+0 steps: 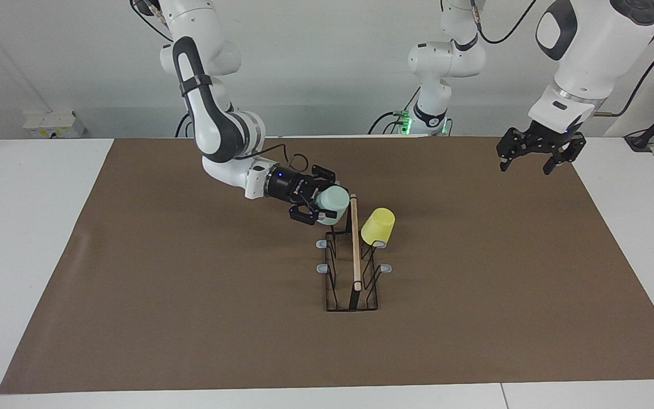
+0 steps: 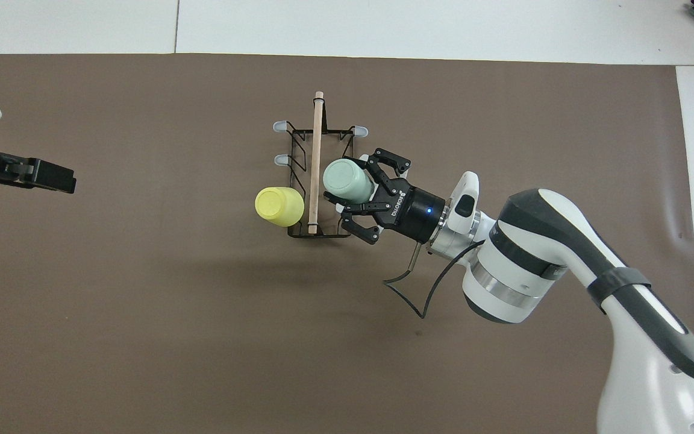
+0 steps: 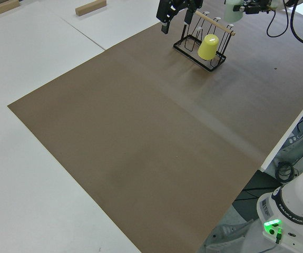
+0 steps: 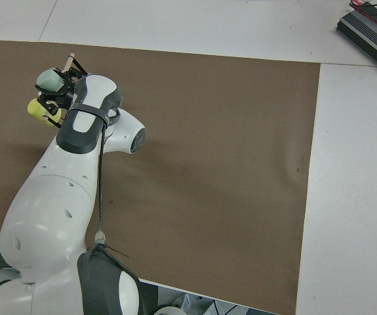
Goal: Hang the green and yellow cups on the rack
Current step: 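Carry the green cup with the right gripper onto a rack peg, then open the right gripper and withdraw it from the green cup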
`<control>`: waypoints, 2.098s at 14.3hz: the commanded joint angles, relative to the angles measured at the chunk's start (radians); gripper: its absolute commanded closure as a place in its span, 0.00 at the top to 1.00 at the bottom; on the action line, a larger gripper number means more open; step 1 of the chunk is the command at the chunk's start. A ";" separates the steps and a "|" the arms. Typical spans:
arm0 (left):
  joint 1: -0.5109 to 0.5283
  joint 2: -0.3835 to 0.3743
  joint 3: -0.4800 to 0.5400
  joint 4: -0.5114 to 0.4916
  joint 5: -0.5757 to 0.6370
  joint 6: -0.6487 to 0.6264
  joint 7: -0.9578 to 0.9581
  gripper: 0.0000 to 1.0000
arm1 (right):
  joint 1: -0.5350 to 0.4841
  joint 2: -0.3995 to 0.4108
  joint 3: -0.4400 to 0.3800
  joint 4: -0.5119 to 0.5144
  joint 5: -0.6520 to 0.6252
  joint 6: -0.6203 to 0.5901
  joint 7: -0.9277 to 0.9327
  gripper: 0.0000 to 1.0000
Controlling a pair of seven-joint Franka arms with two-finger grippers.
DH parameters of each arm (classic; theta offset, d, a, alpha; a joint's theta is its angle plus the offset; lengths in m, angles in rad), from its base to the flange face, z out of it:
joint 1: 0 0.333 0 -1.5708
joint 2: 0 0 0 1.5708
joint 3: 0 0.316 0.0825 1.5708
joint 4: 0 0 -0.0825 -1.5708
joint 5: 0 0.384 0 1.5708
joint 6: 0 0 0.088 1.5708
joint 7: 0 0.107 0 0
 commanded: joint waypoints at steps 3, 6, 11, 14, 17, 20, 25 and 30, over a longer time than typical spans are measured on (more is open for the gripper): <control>0.002 -0.004 0.001 -0.001 -0.015 -0.009 0.009 1.00 | -0.001 0.049 0.001 -0.016 0.049 -0.054 -0.093 0.00; 0.002 -0.004 0.001 -0.001 -0.015 -0.009 0.009 1.00 | -0.003 0.043 0.002 -0.039 0.049 -0.059 -0.094 0.00; 0.002 -0.003 0.001 -0.001 -0.015 -0.009 0.009 1.00 | -0.003 0.045 0.001 -0.071 0.051 -0.082 -0.134 0.00; 0.002 -0.004 0.001 -0.001 -0.015 -0.009 0.009 1.00 | -0.009 0.045 0.001 -0.099 0.051 -0.098 -0.160 0.00; 0.002 -0.004 0.001 -0.001 -0.015 -0.009 0.009 1.00 | -0.015 0.042 0.001 -0.119 0.049 -0.105 -0.165 0.00; 0.002 -0.004 0.003 -0.001 -0.015 -0.009 0.009 1.00 | -0.015 0.042 0.001 -0.120 0.049 -0.102 -0.163 0.47; 0.002 -0.004 0.001 -0.001 -0.015 -0.009 0.009 1.00 | -0.019 0.043 0.001 -0.114 0.049 -0.109 -0.162 1.00; 0.002 -0.004 0.001 -0.001 -0.015 -0.008 0.009 1.00 | -0.021 0.002 -0.002 -0.087 0.034 -0.073 -0.090 1.00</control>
